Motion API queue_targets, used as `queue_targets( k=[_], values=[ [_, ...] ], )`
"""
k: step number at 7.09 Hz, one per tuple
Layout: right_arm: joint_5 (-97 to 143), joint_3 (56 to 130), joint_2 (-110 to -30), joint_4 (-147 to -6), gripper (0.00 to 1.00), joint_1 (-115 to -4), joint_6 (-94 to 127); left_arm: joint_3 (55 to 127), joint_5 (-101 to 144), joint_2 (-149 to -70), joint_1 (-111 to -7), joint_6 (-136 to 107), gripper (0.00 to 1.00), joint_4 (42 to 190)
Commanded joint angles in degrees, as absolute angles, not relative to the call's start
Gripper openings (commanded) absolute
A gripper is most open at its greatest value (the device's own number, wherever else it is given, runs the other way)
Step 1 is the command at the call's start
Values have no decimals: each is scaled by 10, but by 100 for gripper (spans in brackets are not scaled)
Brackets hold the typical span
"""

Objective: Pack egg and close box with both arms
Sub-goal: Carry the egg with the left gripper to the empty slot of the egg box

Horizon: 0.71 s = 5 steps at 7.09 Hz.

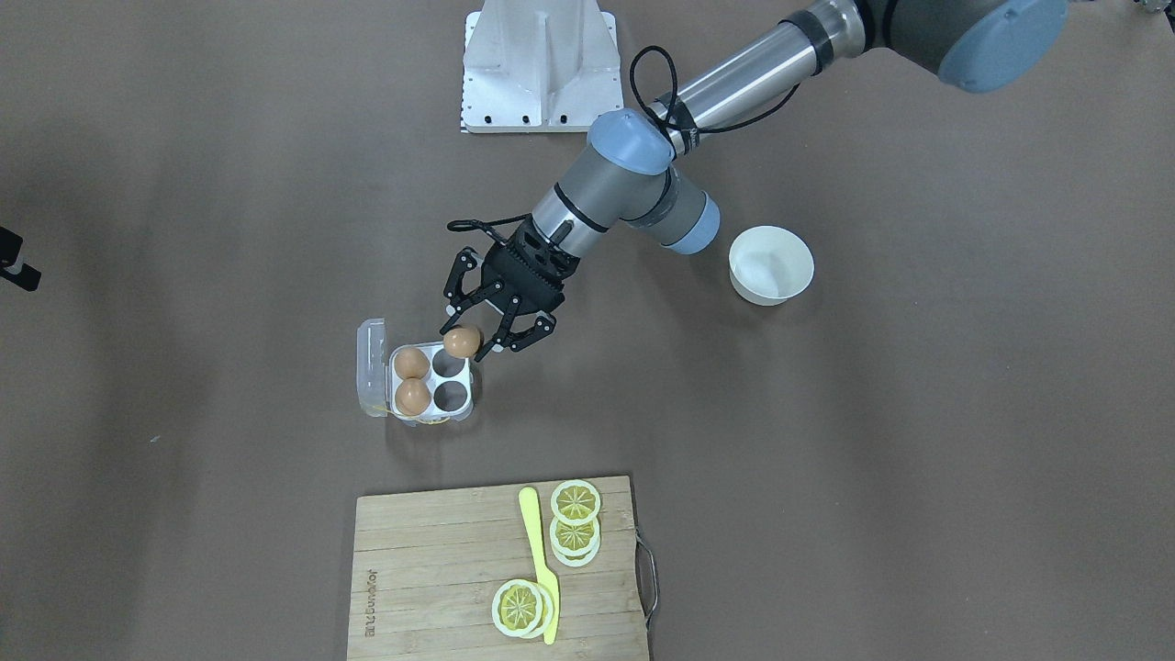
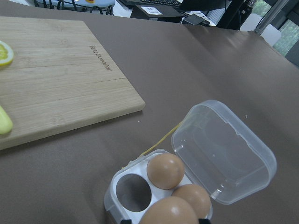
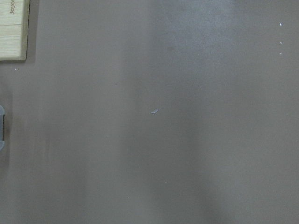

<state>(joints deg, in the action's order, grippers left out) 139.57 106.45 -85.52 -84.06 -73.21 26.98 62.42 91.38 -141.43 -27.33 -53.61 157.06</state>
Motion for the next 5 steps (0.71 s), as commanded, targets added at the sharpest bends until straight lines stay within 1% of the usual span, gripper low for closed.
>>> queue_targets(
  k=[1,3,5],
  values=[
    [1396,1067,-855,-841,100,-732,270,582,899,-1440,-268,-535,0,1574],
    [1396,1067,-853,-841,100,-732,270,560,876,-1455,-255,-535,0,1574],
    [1396,1066,-852,-841,100,-732,270,559,870,-1461,-254,-535,0,1574]
  ],
)
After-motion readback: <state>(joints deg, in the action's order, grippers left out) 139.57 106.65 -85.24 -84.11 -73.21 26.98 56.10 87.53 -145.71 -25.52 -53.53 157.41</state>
